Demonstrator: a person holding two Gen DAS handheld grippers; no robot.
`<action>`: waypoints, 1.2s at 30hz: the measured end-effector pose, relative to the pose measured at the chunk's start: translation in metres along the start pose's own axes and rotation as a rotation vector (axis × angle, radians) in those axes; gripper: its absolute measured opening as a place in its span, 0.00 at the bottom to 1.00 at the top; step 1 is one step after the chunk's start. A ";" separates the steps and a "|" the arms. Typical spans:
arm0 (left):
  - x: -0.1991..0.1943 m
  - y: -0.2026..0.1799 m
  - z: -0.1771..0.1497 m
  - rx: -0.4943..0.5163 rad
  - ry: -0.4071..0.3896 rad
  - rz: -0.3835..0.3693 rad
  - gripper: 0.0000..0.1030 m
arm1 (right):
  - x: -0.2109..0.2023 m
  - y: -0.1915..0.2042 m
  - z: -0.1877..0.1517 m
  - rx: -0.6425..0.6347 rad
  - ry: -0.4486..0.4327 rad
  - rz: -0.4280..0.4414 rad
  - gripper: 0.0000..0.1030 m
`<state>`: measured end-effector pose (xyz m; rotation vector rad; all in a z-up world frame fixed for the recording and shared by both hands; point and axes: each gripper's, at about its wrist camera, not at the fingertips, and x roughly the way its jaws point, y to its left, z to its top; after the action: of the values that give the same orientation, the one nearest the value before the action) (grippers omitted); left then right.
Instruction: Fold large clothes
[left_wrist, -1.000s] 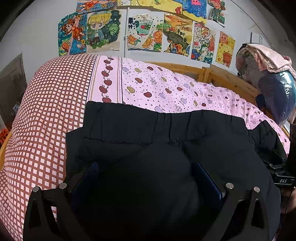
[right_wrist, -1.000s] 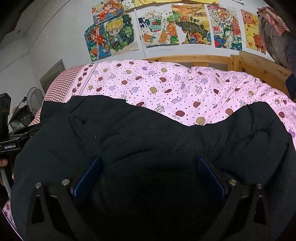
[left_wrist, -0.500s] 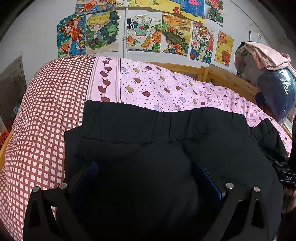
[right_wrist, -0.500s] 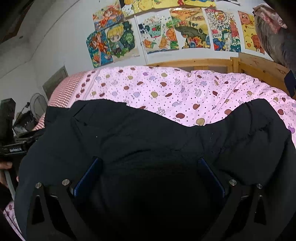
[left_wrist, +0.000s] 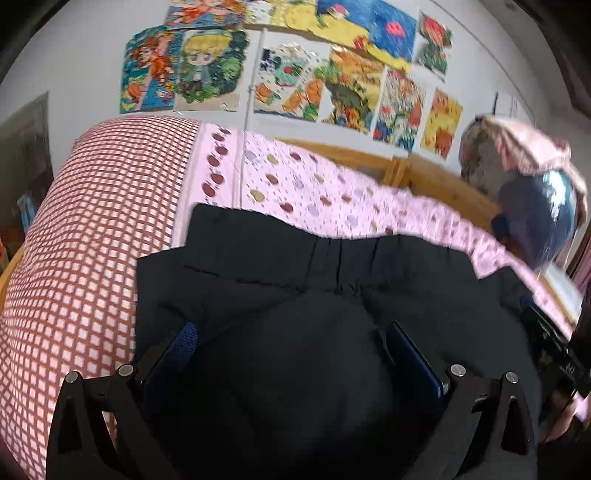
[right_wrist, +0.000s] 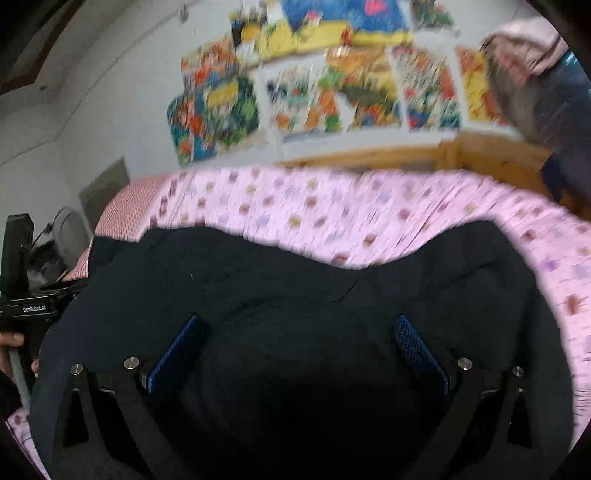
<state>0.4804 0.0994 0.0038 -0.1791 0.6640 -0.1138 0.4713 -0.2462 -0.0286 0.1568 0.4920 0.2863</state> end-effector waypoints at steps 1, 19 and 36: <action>-0.003 0.003 0.001 -0.017 -0.004 -0.001 1.00 | -0.011 0.000 0.002 -0.001 -0.041 0.009 0.99; -0.029 0.052 -0.003 -0.098 0.156 0.063 1.00 | -0.054 -0.082 0.013 0.273 -0.027 -0.081 0.99; 0.025 0.084 -0.036 -0.338 0.357 -0.264 1.00 | -0.014 -0.140 -0.023 0.366 0.226 -0.150 0.99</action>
<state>0.4812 0.1729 -0.0559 -0.5818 1.0121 -0.2918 0.4807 -0.3817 -0.0731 0.4453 0.7747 0.0644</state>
